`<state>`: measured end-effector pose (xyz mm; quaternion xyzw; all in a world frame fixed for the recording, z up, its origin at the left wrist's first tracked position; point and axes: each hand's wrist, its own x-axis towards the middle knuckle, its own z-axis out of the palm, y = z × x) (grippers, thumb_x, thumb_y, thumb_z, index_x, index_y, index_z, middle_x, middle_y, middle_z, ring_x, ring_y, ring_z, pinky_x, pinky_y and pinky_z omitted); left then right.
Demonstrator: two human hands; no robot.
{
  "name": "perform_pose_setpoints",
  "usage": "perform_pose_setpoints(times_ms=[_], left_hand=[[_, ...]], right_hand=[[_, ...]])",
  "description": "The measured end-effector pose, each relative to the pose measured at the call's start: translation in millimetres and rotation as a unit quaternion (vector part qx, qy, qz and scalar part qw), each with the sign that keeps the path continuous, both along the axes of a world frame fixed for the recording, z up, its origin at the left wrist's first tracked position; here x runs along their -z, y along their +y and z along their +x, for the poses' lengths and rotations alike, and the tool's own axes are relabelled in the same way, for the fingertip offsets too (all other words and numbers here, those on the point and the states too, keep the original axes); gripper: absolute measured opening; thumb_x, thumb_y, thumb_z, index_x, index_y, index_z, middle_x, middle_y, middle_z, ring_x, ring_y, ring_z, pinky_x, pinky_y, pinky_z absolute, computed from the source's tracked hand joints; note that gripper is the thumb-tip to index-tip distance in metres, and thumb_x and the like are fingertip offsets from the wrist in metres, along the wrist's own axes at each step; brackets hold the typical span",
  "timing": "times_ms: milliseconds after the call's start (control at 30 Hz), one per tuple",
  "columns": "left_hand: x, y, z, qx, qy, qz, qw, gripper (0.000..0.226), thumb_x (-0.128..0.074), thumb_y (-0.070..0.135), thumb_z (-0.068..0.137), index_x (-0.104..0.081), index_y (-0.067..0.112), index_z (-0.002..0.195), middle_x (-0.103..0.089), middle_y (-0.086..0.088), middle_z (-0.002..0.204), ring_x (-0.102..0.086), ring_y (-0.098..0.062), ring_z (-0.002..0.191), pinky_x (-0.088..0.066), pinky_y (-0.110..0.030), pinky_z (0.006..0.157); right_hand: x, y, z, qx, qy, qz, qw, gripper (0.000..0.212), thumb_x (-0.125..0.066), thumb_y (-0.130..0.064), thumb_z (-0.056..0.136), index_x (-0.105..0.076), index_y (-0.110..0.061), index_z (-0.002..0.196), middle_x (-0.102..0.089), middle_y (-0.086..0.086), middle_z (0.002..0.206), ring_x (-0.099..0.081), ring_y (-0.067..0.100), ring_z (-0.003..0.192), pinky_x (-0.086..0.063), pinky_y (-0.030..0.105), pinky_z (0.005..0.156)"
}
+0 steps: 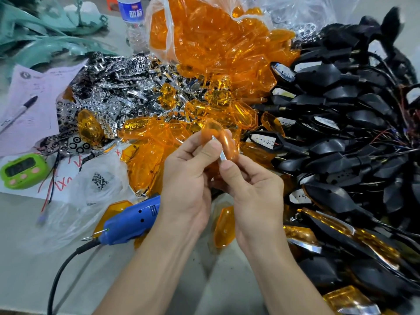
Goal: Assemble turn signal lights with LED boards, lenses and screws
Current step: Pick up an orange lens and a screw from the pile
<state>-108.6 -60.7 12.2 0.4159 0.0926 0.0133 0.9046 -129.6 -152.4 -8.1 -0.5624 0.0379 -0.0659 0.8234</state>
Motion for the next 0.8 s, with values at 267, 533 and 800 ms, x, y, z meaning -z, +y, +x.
perform_pose_setpoints(times_ms=[267, 533, 800], left_hand=[[8, 3, 1, -0.016, -0.002, 0.039, 0.999, 0.018, -0.076, 0.014, 0.077, -0.079, 0.014, 0.094, -0.080, -0.010, 0.102, -0.076, -0.017, 0.088, -0.060, -0.026, 0.072], [17, 58, 7, 0.011, -0.018, 0.412, 0.911, 0.029, -0.084, 0.032, 0.081, -0.076, 0.041, 0.108, -0.080, 0.011, 0.088, -0.077, -0.009, 0.086, -0.061, -0.035, 0.083], [16, 103, 11, 0.068, -0.036, 0.548, 0.833, 0.032, -0.080, 0.009, 0.087, -0.079, 0.039, 0.095, -0.079, 0.020, 0.091, -0.074, 0.001, 0.092, -0.056, -0.026, 0.088]], right_hand=[[0, -8, 6, -0.043, 0.055, -0.097, 0.993, 0.017, -0.072, -0.027, 0.091, -0.083, -0.028, 0.105, -0.081, 0.002, 0.100, -0.076, 0.024, 0.100, -0.062, 0.045, 0.090], [-12, -45, 4, -0.088, 0.086, -0.341, 0.932, 0.012, -0.087, -0.022, 0.080, -0.076, -0.027, 0.081, -0.076, -0.007, 0.079, -0.069, 0.005, 0.075, -0.053, 0.028, 0.071], [-5, -12, -32, -0.347, 0.023, -0.544, 0.764, 0.019, -0.080, -0.031, 0.086, -0.062, -0.032, 0.091, -0.066, -0.012, 0.081, -0.062, 0.004, 0.078, -0.054, 0.025, 0.070]])
